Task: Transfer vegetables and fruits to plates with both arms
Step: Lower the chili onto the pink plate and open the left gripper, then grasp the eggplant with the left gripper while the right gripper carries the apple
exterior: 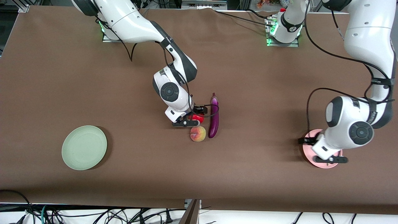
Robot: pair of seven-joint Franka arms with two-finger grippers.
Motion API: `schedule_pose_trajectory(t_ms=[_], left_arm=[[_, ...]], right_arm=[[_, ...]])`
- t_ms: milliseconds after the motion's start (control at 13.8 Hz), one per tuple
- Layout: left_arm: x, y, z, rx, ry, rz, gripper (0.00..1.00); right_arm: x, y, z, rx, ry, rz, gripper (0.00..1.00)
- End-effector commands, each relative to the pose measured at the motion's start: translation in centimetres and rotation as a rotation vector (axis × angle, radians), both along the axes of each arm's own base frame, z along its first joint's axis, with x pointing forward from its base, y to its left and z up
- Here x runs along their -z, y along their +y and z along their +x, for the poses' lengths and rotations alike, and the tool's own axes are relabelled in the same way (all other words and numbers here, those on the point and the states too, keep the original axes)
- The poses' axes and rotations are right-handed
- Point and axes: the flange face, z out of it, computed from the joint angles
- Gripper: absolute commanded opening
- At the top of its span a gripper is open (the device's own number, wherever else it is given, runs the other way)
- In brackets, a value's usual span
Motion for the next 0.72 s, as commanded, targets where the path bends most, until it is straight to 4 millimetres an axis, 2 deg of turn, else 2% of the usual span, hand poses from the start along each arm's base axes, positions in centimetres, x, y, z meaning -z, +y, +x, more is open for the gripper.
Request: schedule_pose_trajectory(t_ms=[0, 72, 289, 361, 434, 651], left_arm=[[-1.8, -7.6, -1.4, 0.052, 0.022, -0.103, 1.00], [-1.8, -11.0, -1.9, 0.041, 0.023, -0.113, 1.00], [-2.2, -20.2, -4.4, 0.015, 0.027, -0.096, 1.00], [-2.3, -22.6, -5.2, 0.014, 0.026, -0.095, 1.00], [-2.4, -24.6, -6.0, 0.030, 0.020, -0.099, 1.00], [-2.8, -28.2, -6.9, 0.010, 0.014, -0.214, 1.00]], right_arm=[[0.4, 0.5, -0.1, 0.016, -0.003, 0.020, 0.95], [0.5, 0.5, -0.1, 0.015, -0.002, 0.018, 0.82], [0.5, 0.5, 0.0, 0.019, -0.015, 0.025, 0.50], [0.5, 0.5, 0.1, 0.020, -0.016, 0.024, 0.46], [-0.1, 0.6, 0.2, 0.017, -0.024, 0.031, 0.41], [-2.5, -1.0, 1.5, 0.019, -0.023, 0.028, 0.33]])
